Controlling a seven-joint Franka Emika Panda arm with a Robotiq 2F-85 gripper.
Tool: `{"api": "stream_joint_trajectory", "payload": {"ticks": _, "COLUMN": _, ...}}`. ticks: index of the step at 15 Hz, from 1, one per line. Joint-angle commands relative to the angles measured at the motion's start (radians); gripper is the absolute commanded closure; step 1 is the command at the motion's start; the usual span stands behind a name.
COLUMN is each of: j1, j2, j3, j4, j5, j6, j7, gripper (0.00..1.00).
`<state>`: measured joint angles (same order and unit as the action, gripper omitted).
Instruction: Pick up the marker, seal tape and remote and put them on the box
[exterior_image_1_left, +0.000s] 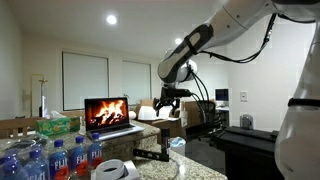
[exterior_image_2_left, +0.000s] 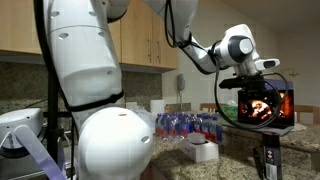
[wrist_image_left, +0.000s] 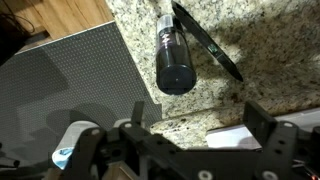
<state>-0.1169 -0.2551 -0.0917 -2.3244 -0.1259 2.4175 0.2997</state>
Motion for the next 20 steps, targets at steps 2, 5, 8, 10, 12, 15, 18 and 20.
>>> {"api": "stream_joint_trajectory", "payload": {"ticks": 2, "j1": -0.008, "j2": -0.01, "j3": 0.042, "j4": -0.033, "j5": -0.006, "j6": 0.045, "j7": 0.033, "gripper": 0.0}}
{"api": "stream_joint_trajectory", "payload": {"ticks": 5, "j1": -0.003, "j2": 0.011, "j3": 0.056, "j4": -0.027, "j5": 0.007, "j6": 0.044, "j7": 0.034, "gripper": 0.0}}
{"api": "stream_joint_trajectory", "payload": {"ticks": 8, "j1": -0.008, "j2": 0.035, "j3": 0.059, "j4": -0.011, "j5": 0.013, "j6": 0.03, "j7": 0.044, "gripper": 0.0}}
{"api": "stream_joint_trajectory", "payload": {"ticks": 10, "j1": -0.014, "j2": 0.053, "j3": 0.054, "j4": 0.004, "j5": 0.014, "j6": 0.015, "j7": 0.067, "gripper": 0.0}}
{"api": "stream_joint_trajectory", "payload": {"ticks": 12, "j1": -0.012, "j2": 0.079, "j3": 0.041, "j4": 0.027, "j5": 0.031, "j6": -0.001, "j7": 0.062, "gripper": 0.0}}
{"api": "stream_joint_trajectory", "payload": {"ticks": 15, "j1": -0.008, "j2": 0.125, "j3": 0.024, "j4": 0.055, "j5": 0.054, "j6": -0.007, "j7": 0.051, "gripper": 0.0}}
{"api": "stream_joint_trajectory", "payload": {"ticks": 18, "j1": -0.005, "j2": 0.175, "j3": 0.006, "j4": 0.089, "j5": 0.09, "j6": -0.007, "j7": 0.033, "gripper": 0.0}}
{"api": "stream_joint_trajectory", "payload": {"ticks": 20, "j1": -0.003, "j2": 0.205, "j3": -0.004, "j4": 0.112, "j5": 0.126, "j6": -0.018, "j7": 0.025, "gripper": 0.0}}
